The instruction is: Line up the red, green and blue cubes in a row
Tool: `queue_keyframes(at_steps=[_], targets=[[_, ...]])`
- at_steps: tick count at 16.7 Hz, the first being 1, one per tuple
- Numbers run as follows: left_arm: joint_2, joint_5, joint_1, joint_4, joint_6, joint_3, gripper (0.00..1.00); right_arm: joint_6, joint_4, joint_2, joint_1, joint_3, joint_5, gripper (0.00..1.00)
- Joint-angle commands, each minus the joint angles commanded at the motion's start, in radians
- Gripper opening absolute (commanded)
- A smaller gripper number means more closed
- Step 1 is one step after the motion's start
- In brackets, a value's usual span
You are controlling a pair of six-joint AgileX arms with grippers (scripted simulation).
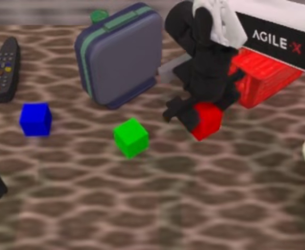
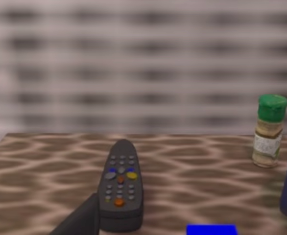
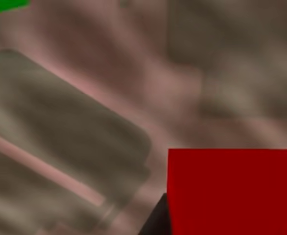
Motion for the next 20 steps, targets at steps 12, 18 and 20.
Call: queue_keyframes(at_steps=[12,18,20], targets=[[0.000,0.000,0.000,0.000,0.000,0.000,1.00,0.913,-0.113,0.061,0.361,0.160,0.020,0.00],[0.000,0.000,0.000,0.000,0.000,0.000,1.00,0.994,-0.117,0.053,0.402,0.173,0.024,0.00],[0.000,0.000,0.000,0.000,0.000,0.000,1.00,0.994,-0.115,0.055,0.397,0.171,0.022,0.00]])
